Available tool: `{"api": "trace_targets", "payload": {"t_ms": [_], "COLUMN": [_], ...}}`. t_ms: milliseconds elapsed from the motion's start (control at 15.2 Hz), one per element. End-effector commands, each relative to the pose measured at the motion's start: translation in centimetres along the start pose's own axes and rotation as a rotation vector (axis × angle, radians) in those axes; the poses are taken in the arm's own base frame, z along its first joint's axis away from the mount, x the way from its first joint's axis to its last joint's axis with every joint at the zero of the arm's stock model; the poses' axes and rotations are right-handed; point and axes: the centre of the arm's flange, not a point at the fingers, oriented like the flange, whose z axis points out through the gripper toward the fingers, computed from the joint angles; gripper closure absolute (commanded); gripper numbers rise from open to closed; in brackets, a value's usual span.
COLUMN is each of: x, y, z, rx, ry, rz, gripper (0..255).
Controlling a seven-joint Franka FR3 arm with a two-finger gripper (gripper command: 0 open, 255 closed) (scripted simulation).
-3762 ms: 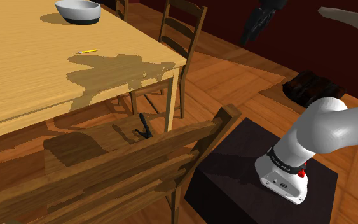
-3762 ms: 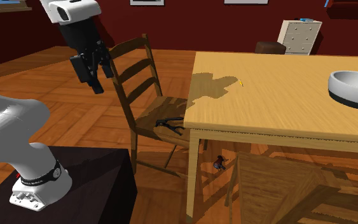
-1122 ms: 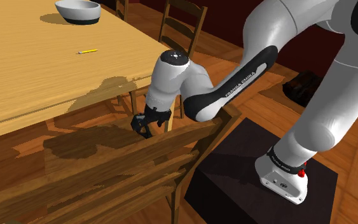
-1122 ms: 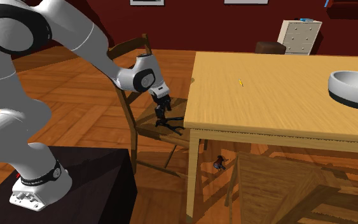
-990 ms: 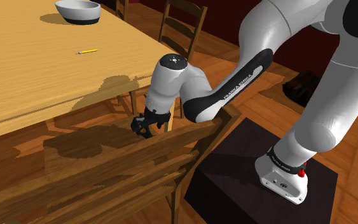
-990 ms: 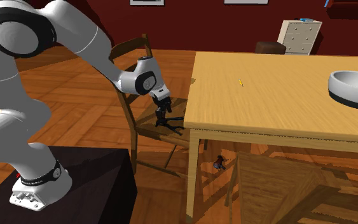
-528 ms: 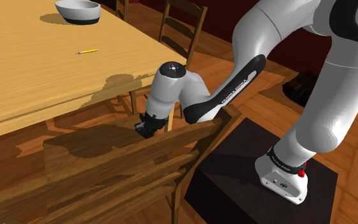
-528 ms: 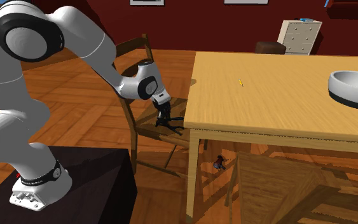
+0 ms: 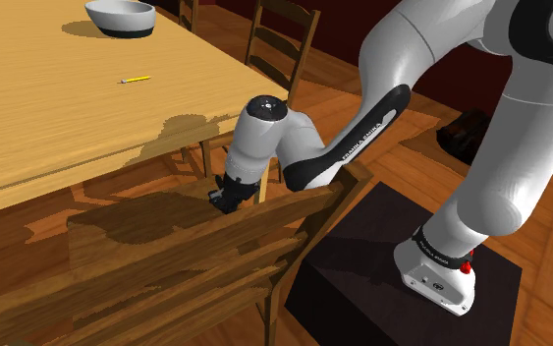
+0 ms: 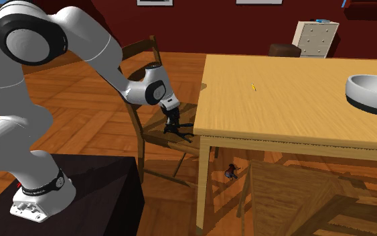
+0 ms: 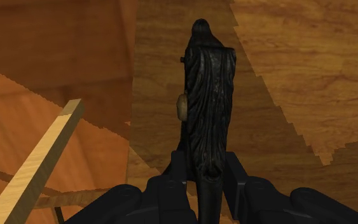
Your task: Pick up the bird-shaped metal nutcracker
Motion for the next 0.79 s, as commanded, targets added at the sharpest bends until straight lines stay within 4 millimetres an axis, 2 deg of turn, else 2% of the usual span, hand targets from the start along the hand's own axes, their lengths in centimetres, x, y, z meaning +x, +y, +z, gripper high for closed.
{"api": "trace_targets", "payload": {"t_ms": [0,726], "x": [0.1,1.3], "y": [-0.1,-0.8], "z": [-0.5,-6.1], "rx": [0.000,0.000], "ry": [-0.001,-0.001], "rz": [0.000,0.000], "gripper": [255,255]}}
